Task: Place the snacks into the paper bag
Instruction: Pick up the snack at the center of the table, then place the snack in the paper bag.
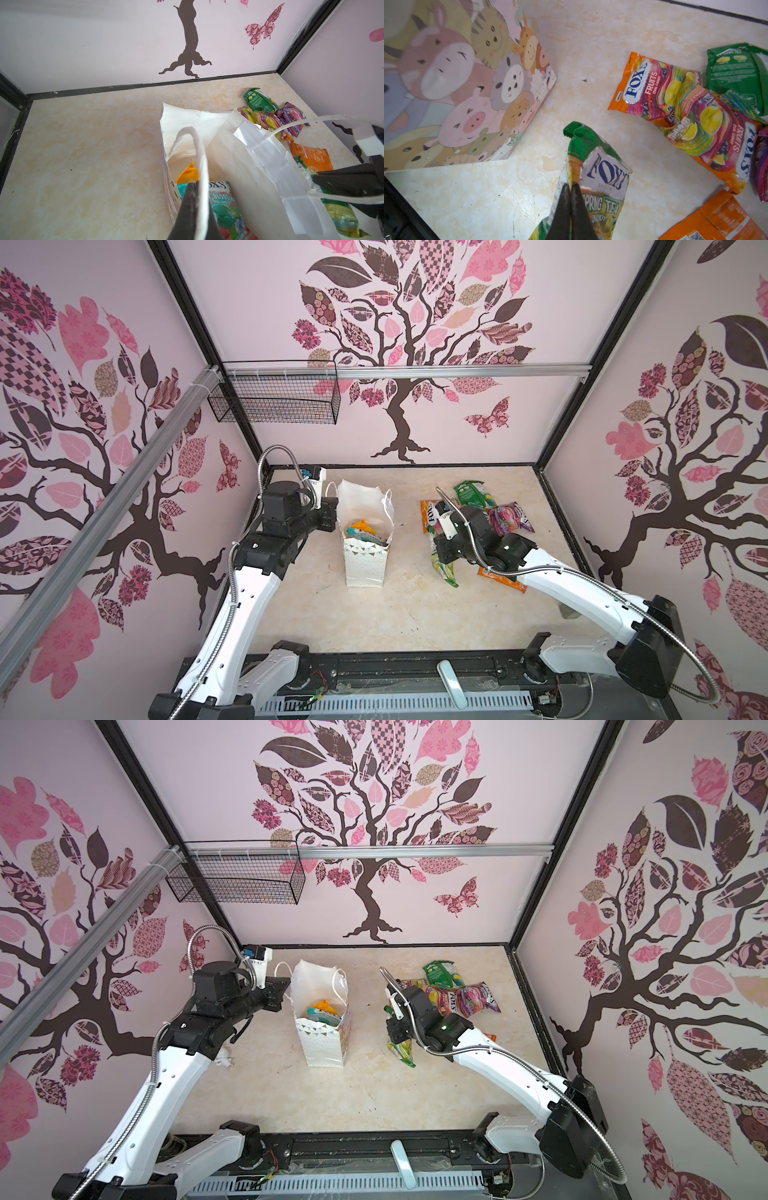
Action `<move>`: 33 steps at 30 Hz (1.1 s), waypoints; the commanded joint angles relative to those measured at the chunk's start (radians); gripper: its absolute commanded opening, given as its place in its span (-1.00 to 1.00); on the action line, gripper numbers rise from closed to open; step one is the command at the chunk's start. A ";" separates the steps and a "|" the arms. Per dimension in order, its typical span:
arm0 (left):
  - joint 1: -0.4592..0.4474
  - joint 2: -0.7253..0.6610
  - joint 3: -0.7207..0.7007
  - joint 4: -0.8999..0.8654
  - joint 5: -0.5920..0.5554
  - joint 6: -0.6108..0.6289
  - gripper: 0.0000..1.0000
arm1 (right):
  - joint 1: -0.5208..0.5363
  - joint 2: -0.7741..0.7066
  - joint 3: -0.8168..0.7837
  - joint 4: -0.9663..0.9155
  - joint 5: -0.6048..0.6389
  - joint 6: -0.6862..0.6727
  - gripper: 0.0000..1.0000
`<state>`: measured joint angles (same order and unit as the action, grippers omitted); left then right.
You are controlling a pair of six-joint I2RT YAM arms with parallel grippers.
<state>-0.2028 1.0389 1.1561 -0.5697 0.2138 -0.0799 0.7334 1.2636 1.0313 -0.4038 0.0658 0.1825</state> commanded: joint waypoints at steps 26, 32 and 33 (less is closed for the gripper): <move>0.000 -0.018 -0.018 0.006 0.000 0.003 -1.00 | -0.002 -0.070 0.403 0.068 -0.321 0.019 -1.00; 0.000 -0.018 -0.017 0.007 0.001 0.003 -1.00 | 0.015 -0.046 0.473 0.081 -0.378 0.029 -1.00; 0.000 -0.019 -0.018 0.007 0.001 0.003 -1.00 | 0.029 -0.042 0.486 0.082 -0.372 0.025 -1.00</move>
<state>-0.2028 1.0355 1.1561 -0.5701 0.2138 -0.0799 0.7414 1.2140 1.4528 -0.3763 -0.2649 0.2058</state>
